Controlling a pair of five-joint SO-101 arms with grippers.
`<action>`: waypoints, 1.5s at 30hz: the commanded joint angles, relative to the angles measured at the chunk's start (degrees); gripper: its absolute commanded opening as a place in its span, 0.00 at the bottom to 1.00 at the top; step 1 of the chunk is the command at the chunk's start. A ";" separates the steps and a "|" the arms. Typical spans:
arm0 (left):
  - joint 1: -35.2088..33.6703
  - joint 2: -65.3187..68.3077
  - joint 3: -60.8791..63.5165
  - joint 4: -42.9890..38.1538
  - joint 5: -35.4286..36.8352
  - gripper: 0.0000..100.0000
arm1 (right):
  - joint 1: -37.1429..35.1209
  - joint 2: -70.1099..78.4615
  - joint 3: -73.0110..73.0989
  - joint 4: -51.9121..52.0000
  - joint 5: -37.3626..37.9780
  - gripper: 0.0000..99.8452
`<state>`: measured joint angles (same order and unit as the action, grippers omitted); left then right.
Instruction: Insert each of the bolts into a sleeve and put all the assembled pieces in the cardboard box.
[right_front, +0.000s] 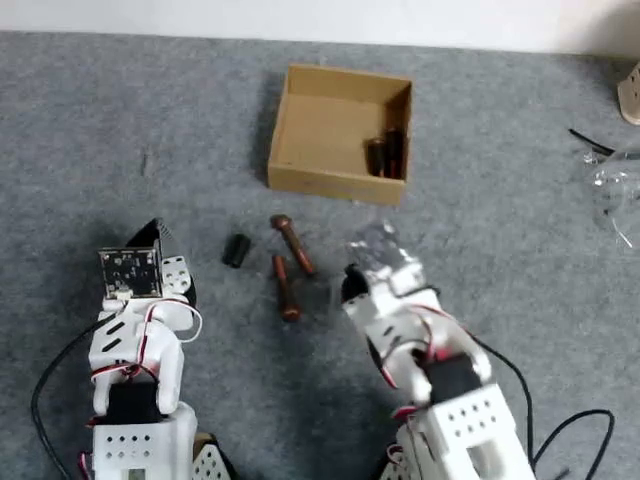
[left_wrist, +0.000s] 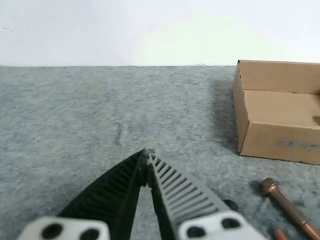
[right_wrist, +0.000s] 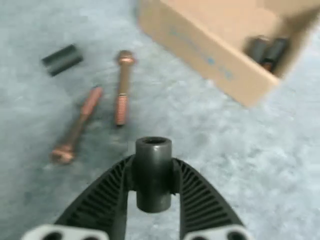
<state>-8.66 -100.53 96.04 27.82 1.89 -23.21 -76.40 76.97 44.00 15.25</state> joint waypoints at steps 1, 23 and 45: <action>0.92 -0.84 1.19 -1.05 -0.26 0.01 | 5.14 -10.24 5.49 -1.89 0.09 0.00; 0.92 -1.10 1.19 -1.23 -0.35 0.01 | 10.24 -28.97 24.84 0.40 -3.25 0.00; 0.92 -1.36 1.19 20.40 -0.26 0.01 | 12.00 -28.97 24.66 -0.48 -3.52 0.00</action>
<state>-8.40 -100.53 96.04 47.87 1.89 -11.96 -104.09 95.69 45.58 12.53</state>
